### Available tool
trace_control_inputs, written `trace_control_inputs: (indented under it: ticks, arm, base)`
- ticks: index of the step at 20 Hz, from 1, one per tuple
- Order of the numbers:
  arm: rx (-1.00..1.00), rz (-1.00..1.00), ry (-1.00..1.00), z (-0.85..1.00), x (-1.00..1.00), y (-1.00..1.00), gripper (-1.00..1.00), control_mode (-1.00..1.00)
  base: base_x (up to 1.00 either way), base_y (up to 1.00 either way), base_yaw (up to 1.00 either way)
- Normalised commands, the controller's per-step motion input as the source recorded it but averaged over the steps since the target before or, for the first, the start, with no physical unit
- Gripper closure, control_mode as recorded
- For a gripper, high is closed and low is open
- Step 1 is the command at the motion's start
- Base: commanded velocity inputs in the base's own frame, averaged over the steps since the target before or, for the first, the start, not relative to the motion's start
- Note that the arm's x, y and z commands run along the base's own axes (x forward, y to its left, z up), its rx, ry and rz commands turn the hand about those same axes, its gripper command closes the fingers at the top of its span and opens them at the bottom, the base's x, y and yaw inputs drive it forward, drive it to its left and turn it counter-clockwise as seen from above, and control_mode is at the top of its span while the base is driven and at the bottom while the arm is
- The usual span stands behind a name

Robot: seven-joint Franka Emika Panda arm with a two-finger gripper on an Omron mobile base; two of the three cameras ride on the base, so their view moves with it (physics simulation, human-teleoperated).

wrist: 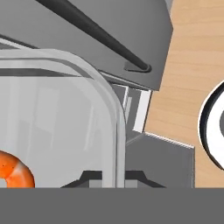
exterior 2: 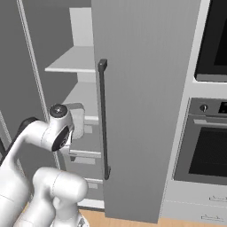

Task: Take the meat container that has the shrimp and place it on the second highest rack of the freezer. Then take the vegetable container that has the mushroom and cucumber and place it on the highest rack of the freezer.

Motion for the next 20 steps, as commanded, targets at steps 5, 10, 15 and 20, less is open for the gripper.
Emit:
trace_control_inputs:
  ticks: [5, 10, 15, 20]
  arm:
    - [0.11, 0.04, 0.10, 0.00, 0.61, 0.00, 1.00, -1.00]
    - [0.03, 0.06, 0.10, 0.00, 0.66, 0.15, 1.00, -1.00]
    - [0.00, -0.01, 0.00, 0.00, 0.47, 0.38, 1.00, -1.00]
    - [0.00, -0.07, 0.00, 0.00, 0.49, 0.24, 1.00, -1.00]
  base:
    - [0.00, 0.00, 0.00]
    - [0.00, 0.00, 0.00]
    - [0.00, 0.00, 0.00]
    - [0.00, 0.00, 0.00]
